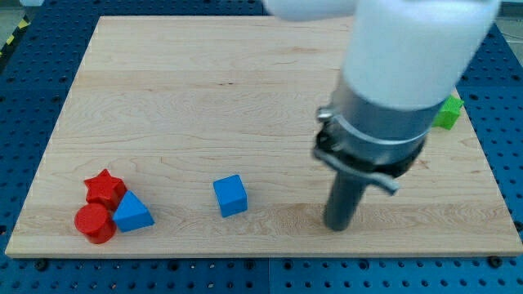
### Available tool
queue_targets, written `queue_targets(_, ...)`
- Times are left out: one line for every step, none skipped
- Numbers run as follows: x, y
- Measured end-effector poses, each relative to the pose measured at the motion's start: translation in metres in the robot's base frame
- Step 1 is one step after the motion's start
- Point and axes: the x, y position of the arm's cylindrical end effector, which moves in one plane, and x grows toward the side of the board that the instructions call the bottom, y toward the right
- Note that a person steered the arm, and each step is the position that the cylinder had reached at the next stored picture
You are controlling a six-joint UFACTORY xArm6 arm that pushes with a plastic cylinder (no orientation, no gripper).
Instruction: Move the blue cube to the top of the blue triangle
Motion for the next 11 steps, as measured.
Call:
queue_targets(0.001,-0.064)
queue_targets(-0.024,-0.112)
queue_targets(-0.048,-0.114)
queue_targets(-0.048,-0.096)
queue_targets(-0.063,-0.064)
queue_targets(-0.084,-0.065)
queue_targets(-0.077,-0.110)
queue_targets(-0.060,-0.164)
queue_targets(-0.058,-0.189)
queue_targets(-0.059,-0.191)
queue_targets(-0.070,-0.191)
